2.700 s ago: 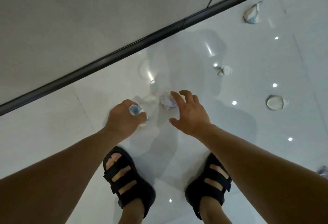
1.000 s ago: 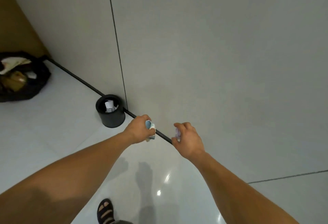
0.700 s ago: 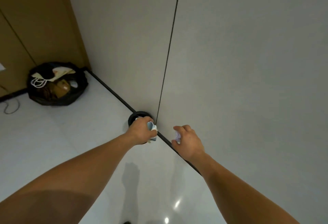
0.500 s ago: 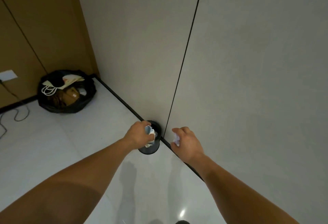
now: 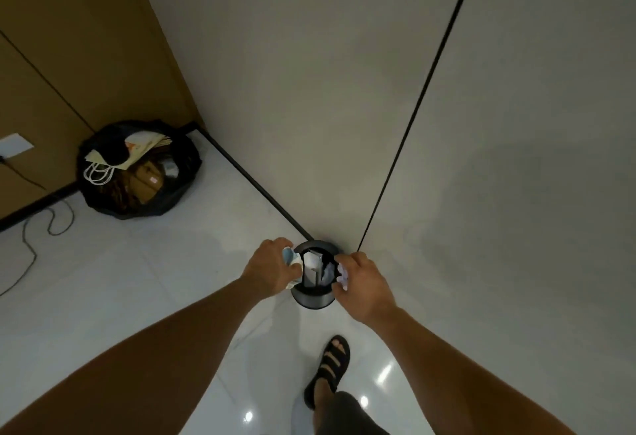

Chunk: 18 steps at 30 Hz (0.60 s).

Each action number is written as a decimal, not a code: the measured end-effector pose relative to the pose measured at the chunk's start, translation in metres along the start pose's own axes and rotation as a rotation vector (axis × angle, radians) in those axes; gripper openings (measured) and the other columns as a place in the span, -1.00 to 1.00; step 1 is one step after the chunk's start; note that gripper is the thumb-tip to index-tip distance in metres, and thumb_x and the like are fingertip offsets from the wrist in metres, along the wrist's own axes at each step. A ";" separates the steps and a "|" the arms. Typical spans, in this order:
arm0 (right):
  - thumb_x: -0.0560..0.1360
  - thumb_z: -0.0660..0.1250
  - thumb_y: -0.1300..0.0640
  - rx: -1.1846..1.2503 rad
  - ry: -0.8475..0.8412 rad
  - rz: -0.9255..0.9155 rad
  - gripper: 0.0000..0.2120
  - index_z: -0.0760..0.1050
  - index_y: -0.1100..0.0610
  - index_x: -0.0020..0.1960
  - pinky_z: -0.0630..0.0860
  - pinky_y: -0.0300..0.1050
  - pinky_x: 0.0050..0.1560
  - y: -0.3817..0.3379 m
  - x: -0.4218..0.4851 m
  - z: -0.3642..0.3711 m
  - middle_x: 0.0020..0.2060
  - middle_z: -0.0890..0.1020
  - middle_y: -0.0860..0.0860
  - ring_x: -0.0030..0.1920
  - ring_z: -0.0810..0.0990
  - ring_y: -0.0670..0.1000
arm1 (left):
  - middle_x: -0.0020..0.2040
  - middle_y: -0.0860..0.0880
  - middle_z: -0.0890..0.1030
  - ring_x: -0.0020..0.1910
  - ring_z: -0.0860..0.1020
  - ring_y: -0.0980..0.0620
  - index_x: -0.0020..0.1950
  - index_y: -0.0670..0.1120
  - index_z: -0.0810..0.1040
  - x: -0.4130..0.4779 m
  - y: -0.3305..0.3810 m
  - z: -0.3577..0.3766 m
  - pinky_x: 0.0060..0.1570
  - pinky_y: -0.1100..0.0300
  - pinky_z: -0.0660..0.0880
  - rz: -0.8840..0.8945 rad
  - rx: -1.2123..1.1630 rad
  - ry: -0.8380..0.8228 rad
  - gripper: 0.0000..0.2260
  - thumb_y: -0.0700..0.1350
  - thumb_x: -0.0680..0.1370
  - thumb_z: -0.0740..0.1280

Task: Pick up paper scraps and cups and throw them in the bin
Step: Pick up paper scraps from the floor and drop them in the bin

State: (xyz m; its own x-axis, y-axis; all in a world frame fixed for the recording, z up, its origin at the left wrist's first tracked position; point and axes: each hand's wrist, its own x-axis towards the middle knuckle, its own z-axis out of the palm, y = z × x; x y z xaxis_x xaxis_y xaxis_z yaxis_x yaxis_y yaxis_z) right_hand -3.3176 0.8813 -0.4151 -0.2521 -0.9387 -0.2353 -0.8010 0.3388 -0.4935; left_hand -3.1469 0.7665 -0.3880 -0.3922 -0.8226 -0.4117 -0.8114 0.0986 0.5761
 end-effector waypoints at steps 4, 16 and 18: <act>0.56 0.28 -0.02 0.002 -0.075 0.027 -0.48 0.25 -0.01 0.47 0.43 -0.18 0.20 0.027 0.060 0.021 0.32 0.38 0.03 0.27 0.42 0.03 | 0.20 -0.15 0.51 0.10 0.53 -0.10 0.30 -0.10 0.46 0.074 -0.009 0.016 0.04 0.15 0.48 -0.069 -0.021 -0.057 -0.56 -0.05 0.46 0.45; 0.55 0.30 0.02 0.005 -0.127 0.172 -0.62 0.37 0.04 0.33 0.38 -0.31 -0.03 0.132 0.221 0.228 0.18 0.48 0.03 0.15 0.49 0.00 | 0.27 -0.10 0.45 0.17 0.50 -0.09 0.36 -0.05 0.41 0.276 -0.141 0.177 0.00 0.23 0.36 -0.066 -0.026 -0.171 -0.52 -0.06 0.47 0.43; 0.56 0.30 0.01 0.024 -0.129 0.207 -0.61 0.36 0.03 0.36 0.43 -0.28 0.00 0.152 0.240 0.276 0.20 0.47 0.03 0.16 0.48 0.00 | 0.25 -0.10 0.47 0.16 0.52 -0.10 0.35 -0.05 0.42 0.305 -0.169 0.211 0.01 0.20 0.41 -0.049 -0.020 -0.172 -0.53 -0.04 0.47 0.42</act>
State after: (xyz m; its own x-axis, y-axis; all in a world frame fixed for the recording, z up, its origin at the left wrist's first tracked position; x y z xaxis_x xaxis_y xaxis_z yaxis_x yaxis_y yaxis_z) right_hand -3.3499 0.7248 -0.7781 -0.3370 -0.8336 -0.4376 -0.7259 0.5260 -0.4432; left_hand -3.2203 0.6172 -0.7596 -0.4218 -0.7181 -0.5535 -0.8232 0.0476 0.5657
